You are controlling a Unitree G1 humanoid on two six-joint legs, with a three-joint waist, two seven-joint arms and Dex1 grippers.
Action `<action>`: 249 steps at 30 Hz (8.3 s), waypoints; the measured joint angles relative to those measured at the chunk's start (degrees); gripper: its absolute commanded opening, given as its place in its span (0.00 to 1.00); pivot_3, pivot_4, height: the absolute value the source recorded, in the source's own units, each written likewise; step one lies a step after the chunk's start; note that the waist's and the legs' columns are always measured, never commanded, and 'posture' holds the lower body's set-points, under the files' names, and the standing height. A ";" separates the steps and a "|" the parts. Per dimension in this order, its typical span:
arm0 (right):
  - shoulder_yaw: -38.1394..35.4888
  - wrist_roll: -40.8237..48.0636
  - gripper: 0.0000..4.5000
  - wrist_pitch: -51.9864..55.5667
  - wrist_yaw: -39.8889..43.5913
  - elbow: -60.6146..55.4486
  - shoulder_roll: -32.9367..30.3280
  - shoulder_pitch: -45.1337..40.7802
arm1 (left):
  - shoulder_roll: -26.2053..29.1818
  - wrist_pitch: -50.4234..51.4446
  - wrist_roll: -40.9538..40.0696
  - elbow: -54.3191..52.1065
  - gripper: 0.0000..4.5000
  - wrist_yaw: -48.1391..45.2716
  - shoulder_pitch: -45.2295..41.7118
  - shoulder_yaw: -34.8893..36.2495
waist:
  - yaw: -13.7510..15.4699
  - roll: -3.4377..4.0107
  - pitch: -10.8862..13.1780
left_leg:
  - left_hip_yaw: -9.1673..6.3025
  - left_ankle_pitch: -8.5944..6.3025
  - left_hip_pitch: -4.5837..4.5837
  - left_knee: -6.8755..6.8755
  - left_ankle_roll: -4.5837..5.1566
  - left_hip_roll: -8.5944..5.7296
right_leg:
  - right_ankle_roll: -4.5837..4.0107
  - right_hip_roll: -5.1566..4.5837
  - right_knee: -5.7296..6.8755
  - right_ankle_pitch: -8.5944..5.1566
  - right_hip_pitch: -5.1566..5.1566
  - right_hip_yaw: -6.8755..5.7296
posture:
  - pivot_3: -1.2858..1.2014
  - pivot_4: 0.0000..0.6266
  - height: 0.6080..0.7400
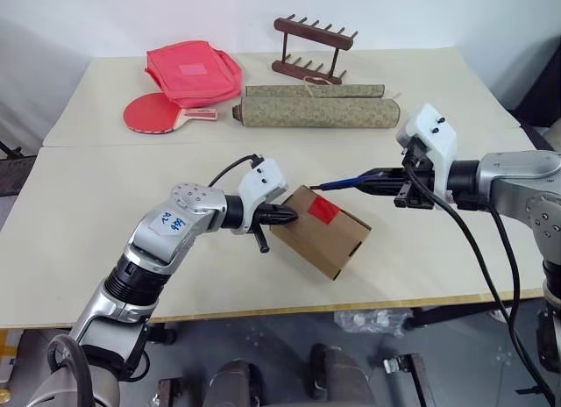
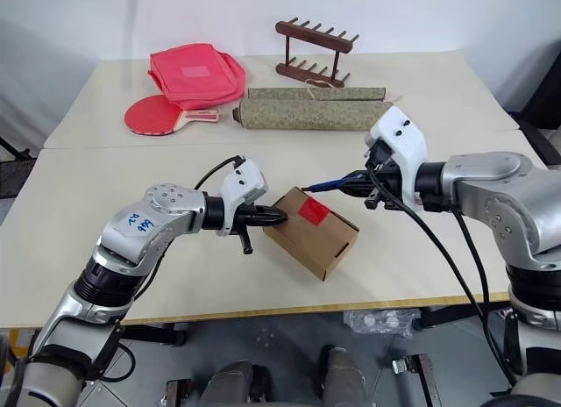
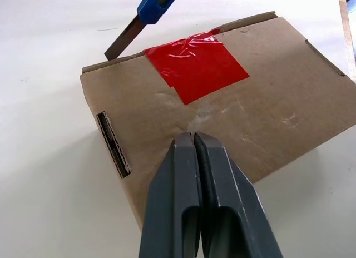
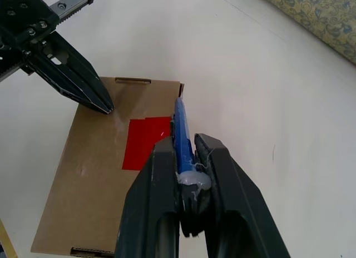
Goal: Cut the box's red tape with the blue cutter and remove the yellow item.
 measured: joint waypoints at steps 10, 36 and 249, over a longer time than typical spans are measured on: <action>-0.04 1.38 0.04 0.05 0.40 -1.22 -0.01 -0.14 | 0.00 -0.03 0.03 0.01 0.01 -0.21 0.00 -0.01 | 0.02 0.00 0.00 | 0.00 0.00 0.00 0.01 0.00 0.00 | 0.00 0.00 0.00 0.00 0.00 0.00 | 0.52 0.24 1.00; -0.05 -0.20 0.04 -1.46 -0.20 0.77 0.02 0.70 | 0.00 -0.03 0.13 -0.09 0.01 -0.22 0.01 -0.05 | 0.01 0.00 0.00 | 0.00 0.00 0.00 0.04 0.00 0.00 | 0.00 0.00 0.03 0.00 0.00 0.00 | 0.52 0.24 1.00; -0.16 -0.65 0.04 -1.32 2.74 1.34 -2.66 1.41 | 0.39 1.22 0.40 -0.80 0.01 -1.12 -0.03 0.07 | 0.03 0.00 0.00 | -0.01 0.00 0.00 0.09 0.01 0.00 | 0.00 -0.02 0.06 0.00 0.01 0.01 | 0.52 0.24 1.00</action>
